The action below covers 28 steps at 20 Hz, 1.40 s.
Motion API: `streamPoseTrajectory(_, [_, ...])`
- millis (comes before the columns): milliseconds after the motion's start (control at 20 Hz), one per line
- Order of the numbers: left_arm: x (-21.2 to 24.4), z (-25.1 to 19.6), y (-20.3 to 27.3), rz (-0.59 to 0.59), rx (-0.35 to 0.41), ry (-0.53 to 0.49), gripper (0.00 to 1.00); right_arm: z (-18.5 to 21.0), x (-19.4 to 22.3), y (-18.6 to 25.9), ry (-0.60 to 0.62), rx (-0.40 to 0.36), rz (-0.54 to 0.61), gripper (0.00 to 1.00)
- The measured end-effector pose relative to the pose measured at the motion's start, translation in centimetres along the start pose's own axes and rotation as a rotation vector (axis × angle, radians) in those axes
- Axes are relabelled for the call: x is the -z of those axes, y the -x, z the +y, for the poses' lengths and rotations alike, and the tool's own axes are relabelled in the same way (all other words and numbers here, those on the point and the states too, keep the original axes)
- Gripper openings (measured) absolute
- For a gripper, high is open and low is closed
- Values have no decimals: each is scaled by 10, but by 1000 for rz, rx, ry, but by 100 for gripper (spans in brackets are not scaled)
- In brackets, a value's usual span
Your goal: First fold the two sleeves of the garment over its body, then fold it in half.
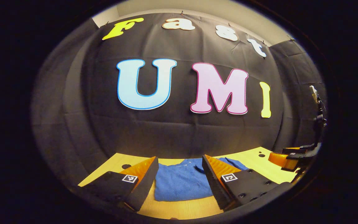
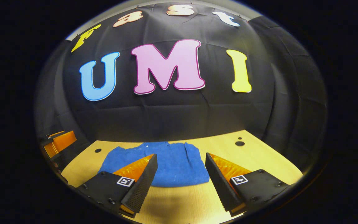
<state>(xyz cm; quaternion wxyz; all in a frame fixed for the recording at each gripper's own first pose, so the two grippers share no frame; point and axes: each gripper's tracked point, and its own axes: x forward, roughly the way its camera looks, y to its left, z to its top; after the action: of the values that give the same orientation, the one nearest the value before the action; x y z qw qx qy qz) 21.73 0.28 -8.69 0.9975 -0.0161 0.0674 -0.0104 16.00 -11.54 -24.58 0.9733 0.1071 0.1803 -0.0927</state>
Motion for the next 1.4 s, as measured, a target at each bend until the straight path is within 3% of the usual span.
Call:
streamPoseTrajectory(100, [5,-5,43,3,-6,50,80,2,4,34,-20,-10,30,97])
streamPoseTrajectory(300, [21,-7,120,24,-38,69,80,10,-2,98,52,-39,38,97])
streamPoseTrajectory(500, [39,-39,199,148,30,169,80,25,3,175,85,-95,77,97])
streamPoseTrajectory(600, [40,-41,223,165,28,153,80,33,6,213,101,-116,86,97])
streamPoseTrajectory(900, [-27,-50,253,44,32,48,80,46,-2,285,121,-149,31,97])
streamPoseTrajectory(1250, [-81,-95,259,-75,118,-37,80,59,-69,300,155,-178,-140,97])
streamPoseTrajectory(1400, [-94,-101,254,-86,116,-24,80,59,-89,298,168,-181,-199,96])
